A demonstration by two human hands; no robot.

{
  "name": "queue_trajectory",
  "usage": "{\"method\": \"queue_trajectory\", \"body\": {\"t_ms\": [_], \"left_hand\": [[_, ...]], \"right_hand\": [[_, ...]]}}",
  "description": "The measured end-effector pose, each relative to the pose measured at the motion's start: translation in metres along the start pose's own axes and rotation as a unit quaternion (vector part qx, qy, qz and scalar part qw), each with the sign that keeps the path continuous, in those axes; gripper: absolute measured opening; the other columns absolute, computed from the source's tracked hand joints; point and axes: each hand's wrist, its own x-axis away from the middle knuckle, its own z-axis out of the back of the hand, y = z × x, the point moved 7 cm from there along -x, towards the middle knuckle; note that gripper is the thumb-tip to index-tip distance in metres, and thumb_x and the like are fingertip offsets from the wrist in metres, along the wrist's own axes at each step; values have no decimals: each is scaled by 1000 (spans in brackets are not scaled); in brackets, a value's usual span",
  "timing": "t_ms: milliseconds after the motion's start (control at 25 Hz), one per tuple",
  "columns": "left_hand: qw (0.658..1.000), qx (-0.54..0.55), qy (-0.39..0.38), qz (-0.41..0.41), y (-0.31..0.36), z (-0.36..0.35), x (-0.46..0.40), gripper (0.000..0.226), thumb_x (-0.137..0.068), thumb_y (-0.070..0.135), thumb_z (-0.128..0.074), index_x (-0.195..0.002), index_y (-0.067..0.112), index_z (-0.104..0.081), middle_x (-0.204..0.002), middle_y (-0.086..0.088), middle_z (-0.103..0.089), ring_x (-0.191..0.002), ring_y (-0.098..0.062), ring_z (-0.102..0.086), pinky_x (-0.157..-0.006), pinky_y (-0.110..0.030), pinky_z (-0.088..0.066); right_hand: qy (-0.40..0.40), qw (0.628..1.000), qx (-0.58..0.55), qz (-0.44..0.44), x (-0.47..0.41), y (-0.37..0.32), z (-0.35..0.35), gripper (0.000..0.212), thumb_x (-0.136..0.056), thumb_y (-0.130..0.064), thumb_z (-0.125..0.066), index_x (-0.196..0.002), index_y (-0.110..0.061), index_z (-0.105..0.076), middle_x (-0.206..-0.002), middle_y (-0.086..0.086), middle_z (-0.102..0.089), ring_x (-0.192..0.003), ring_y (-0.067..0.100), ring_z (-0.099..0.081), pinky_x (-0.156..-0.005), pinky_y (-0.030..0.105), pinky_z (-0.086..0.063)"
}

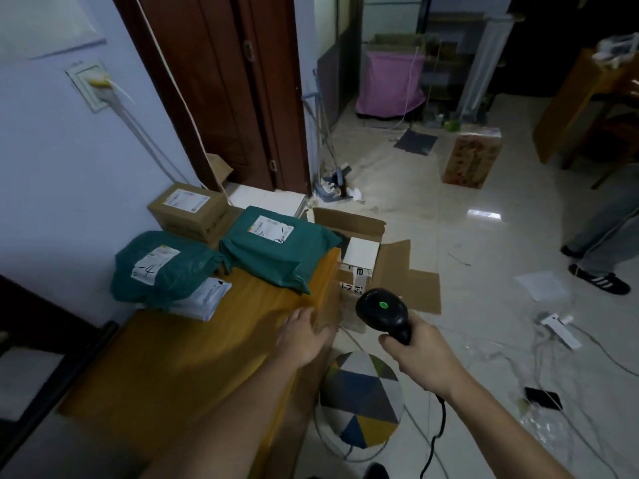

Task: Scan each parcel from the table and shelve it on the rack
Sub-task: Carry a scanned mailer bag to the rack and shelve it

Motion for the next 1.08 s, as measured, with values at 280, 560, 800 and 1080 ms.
{"method": "queue_trajectory", "body": {"t_ms": [280, 560, 800, 1080], "left_hand": [[994, 87, 17, 58, -12, 33, -60, 76, -98, 63, -52, -161, 24, -33, -165, -2, -33, -148, -27, -38, -119, -48, -37], [986, 134, 16, 95, -33, 68, -150, 74, -97, 64, -54, -152, 17, -46, -153, -5, -49, -137, -28, -51, -109, -38, -42], [914, 332, 25, 232, -60, 79, -211, 69, -104, 55, -51, -142, -2, -56, -144, -19, -59, -132, -38, -55, -105, -38, -43], [875, 431, 33, 217, -64, 63, -232, 40, -107, 35, -55, -116, -1, -68, -117, -15, -70, -105, -33, -63, -104, -47, -50]], "right_hand": [[-42, 999, -8, 17, -74, -26, -4, 32, -89, -20, -67, -116, -33, -56, -74, -9, -63, -61, 4, -57, -57, 20, -43], [-47, 999, 5, -2, -147, -56, -27, 34, -88, -22, -67, -120, -29, -56, -73, -10, -62, -63, 6, -58, -60, 23, -44], [-44, 997, 20, -64, -172, -54, -39, 32, -88, -19, -68, -116, -29, -57, -68, -6, -64, -61, 9, -60, -58, 20, -43], [-45, 994, 40, -96, -185, -45, -43, 37, -87, -22, -69, -121, -27, -56, -69, -4, -67, -60, 12, -62, -57, 23, -45]]}}
